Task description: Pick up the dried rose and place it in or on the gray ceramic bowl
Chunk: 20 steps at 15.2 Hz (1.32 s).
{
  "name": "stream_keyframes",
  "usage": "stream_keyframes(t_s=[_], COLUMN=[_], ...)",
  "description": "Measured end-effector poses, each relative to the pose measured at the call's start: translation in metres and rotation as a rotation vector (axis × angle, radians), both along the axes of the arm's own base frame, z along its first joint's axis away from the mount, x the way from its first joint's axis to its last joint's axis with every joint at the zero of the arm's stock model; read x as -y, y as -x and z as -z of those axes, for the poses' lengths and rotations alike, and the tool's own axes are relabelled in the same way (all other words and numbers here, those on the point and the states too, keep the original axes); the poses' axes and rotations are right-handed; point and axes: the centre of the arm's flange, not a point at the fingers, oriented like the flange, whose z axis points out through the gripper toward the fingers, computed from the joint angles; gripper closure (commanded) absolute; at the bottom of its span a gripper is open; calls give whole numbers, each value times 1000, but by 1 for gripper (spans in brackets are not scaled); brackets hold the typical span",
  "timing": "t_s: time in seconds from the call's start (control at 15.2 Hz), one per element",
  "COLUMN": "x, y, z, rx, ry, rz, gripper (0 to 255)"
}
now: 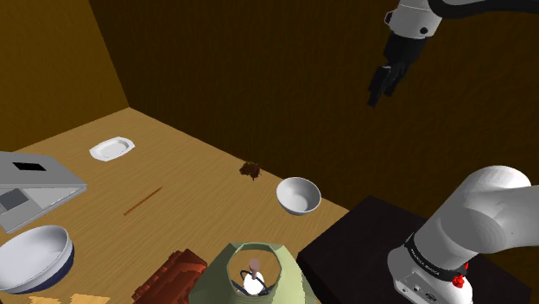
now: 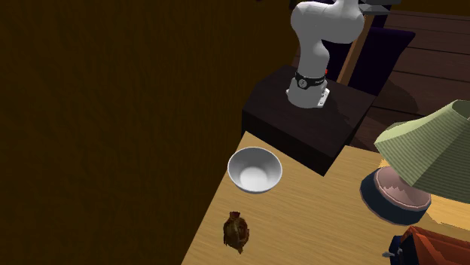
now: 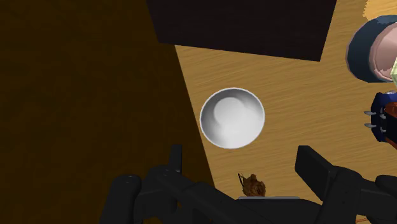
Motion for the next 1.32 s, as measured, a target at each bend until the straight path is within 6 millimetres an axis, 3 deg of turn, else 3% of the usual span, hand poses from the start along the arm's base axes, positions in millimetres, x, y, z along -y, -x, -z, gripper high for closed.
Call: stream_keyframes(t_s=[0.13, 0.33, 1.32], x=[-2, -4, -28], y=[-3, -21, -134], z=[5, 31, 184], rx=[1, 8, 58], ry=[-4, -26, -158], rz=[1, 5, 31], gripper=[0, 0, 0])
